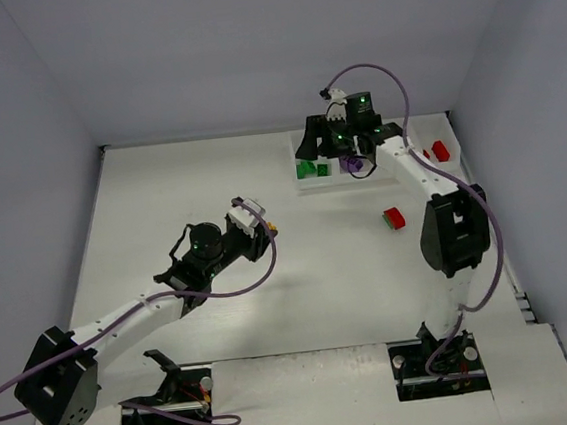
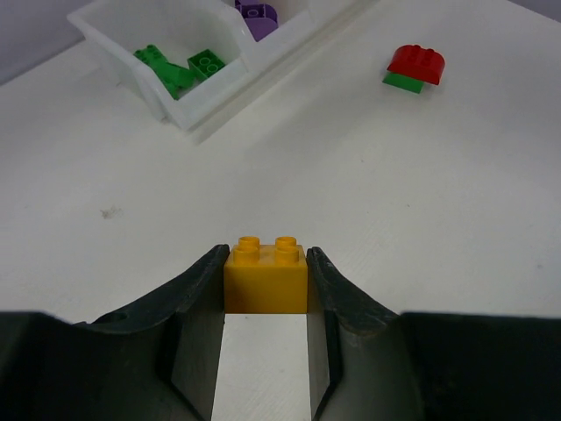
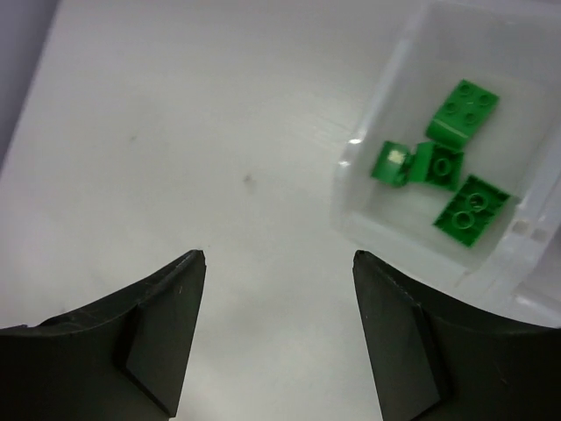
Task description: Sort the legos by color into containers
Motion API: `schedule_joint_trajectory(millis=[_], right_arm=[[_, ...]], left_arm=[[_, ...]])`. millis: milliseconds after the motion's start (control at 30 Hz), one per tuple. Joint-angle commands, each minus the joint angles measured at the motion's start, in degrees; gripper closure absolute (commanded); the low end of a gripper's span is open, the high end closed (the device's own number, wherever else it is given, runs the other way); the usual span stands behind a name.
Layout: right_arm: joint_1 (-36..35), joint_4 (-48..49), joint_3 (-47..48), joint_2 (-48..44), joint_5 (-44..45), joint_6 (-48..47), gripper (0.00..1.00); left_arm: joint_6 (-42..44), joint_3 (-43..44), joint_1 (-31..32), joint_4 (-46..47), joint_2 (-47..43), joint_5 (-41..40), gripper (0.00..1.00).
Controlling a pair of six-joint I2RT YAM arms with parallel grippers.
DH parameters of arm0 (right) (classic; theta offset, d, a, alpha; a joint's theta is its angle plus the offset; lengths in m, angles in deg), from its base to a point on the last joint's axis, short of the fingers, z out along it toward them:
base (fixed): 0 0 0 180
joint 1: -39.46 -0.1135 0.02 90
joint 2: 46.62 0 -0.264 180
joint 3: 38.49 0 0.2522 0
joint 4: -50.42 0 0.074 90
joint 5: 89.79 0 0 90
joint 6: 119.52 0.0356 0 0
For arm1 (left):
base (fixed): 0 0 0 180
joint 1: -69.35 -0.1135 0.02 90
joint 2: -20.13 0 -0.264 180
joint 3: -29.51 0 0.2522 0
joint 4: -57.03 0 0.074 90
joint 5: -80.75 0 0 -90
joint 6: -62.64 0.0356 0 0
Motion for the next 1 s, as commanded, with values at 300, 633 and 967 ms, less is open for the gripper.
schedule_joint_trajectory(millis=[300, 633, 967], right_arm=[[-5.71, 1.39, -16.35, -20.19, -26.66, 3.0, 0.32], [-12.31, 1.56, -18.64, -20.81, -24.29, 3.08, 0.34], [-13.98, 1.39, -19.69, -20.11, -25.7, 2.82, 0.53]], left_arm=[[9.39, 8.21, -0.4, 2.37, 0.95, 4.14, 1.0], [10.36, 10.06, -0.4, 2.1, 1.39, 6.96, 1.0], [10.36, 9.97, -0.4, 3.07, 1.22, 5.82, 1.0]])
